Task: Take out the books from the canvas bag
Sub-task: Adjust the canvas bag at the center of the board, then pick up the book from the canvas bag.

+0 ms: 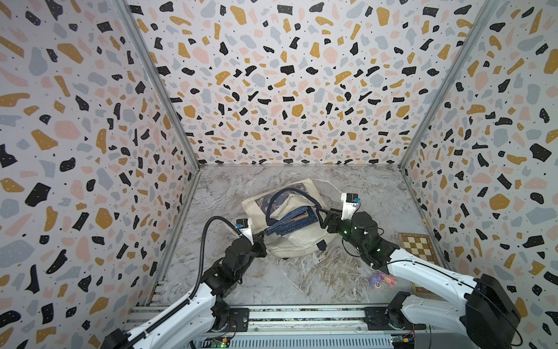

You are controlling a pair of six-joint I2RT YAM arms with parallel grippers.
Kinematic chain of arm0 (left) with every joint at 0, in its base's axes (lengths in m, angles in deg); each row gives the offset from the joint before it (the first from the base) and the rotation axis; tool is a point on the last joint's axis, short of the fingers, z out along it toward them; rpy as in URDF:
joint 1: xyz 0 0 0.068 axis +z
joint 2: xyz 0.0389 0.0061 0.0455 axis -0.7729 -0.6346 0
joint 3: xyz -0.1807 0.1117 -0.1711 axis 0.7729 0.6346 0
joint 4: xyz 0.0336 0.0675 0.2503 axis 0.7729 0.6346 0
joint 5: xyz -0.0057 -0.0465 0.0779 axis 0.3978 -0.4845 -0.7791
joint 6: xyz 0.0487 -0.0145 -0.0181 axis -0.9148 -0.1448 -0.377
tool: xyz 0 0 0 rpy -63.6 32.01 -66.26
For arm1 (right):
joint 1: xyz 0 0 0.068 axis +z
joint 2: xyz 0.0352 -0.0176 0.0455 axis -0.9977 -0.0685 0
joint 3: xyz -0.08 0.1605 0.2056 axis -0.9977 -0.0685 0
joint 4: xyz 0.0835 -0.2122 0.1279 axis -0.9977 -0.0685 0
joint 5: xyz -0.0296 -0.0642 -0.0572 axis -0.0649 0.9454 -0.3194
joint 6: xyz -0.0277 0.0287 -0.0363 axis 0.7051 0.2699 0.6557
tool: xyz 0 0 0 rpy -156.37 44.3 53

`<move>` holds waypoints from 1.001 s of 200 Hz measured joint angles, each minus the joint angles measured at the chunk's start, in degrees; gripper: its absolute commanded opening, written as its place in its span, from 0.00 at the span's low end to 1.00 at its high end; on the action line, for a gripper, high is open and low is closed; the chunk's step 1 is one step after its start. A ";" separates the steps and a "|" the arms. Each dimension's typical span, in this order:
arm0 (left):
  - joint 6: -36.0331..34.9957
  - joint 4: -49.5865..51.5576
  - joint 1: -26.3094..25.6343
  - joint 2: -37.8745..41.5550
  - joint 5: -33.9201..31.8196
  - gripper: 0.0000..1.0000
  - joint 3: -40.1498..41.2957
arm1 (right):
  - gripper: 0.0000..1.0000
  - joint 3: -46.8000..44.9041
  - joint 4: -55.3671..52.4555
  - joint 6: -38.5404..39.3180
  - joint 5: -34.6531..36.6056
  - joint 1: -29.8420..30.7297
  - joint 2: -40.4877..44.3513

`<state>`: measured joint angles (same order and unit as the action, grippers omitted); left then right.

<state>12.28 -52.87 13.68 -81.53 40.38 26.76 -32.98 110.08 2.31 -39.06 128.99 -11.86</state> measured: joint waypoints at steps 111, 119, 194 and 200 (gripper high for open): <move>-0.13 -1.09 0.00 3.06 0.52 0.00 2.16 | 0.61 -7.76 -2.93 -15.02 5.73 18.03 4.00; -0.17 -1.07 0.00 3.67 0.74 0.00 2.49 | 0.61 -6.84 -2.25 -15.17 5.75 18.51 0.81; -0.96 -0.70 0.00 5.60 0.96 0.00 2.99 | 0.57 6.45 4.00 -13.25 6.34 19.08 -20.87; -0.98 -0.72 0.00 5.49 0.98 0.00 2.99 | 0.57 7.52 4.26 -13.00 6.54 19.02 -22.16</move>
<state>11.29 -53.59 13.68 -76.04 41.37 29.75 -25.46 114.34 -10.69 -32.52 148.01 -34.02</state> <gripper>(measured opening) 0.047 0.572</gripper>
